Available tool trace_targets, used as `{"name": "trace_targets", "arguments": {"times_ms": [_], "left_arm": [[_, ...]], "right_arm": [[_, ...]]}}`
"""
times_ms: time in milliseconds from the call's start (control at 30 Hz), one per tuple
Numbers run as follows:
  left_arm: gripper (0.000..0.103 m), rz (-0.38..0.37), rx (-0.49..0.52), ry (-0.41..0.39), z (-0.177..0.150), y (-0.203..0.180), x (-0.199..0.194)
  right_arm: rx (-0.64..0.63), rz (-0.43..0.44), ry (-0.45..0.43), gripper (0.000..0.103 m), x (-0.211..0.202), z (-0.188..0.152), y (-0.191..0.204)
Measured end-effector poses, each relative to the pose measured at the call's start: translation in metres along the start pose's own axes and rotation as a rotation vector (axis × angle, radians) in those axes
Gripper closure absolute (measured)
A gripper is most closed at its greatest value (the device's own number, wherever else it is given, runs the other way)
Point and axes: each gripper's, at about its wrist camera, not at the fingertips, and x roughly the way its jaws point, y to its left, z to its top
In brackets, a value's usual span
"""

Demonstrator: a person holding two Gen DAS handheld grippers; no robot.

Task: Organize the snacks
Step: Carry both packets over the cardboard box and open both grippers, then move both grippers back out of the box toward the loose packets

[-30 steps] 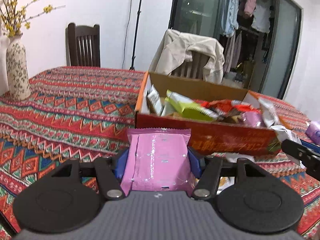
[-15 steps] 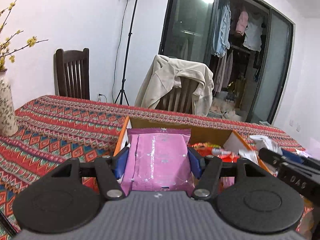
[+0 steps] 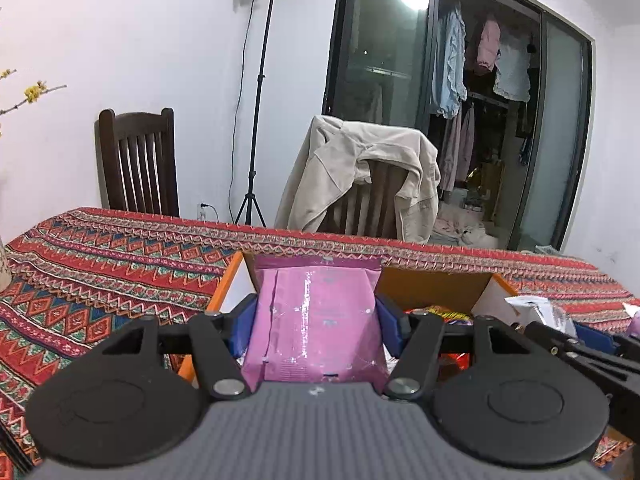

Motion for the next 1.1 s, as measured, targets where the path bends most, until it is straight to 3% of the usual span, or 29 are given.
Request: {"name": "trace_targets", "arguments": {"times_ms": [167, 233, 300, 367, 467, 800, 1100], "left_arm": [[0.040, 0.003, -0.005, 0.000, -0.008, 0.008, 0.007], [0.032, -0.007, -0.019, -0.017, -0.009, 0.012, 0.003], [0.011, -0.006, -0.032, -0.043, -0.009, 0.015, -0.004], [0.000, 0.003, -0.037, -0.076, -0.009, 0.016, -0.010], [0.000, 0.008, -0.040, -0.103, -0.009, 0.015, -0.014], [0.000, 0.011, -0.069, -0.079, 0.000, 0.014, -0.023], [0.000, 0.020, -0.081, -0.040, 0.005, 0.029, -0.056]], "right_arm": [[-0.019, -0.006, 0.011, 0.058, 0.006, -0.004, 0.002], [-0.017, -0.007, 0.008, 0.055, 0.005, -0.004, 0.001], [-0.009, -0.008, 0.012, 0.040, 0.005, -0.004, -0.001], [0.005, -0.004, 0.013, 0.012, 0.005, -0.006, -0.003], [0.016, -0.005, 0.020, 0.000, 0.005, -0.008, -0.005], [0.010, -0.003, 0.009, 0.000, -0.005, -0.002, -0.002], [0.019, 0.017, 0.026, 0.000, -0.038, 0.010, 0.002]]}}
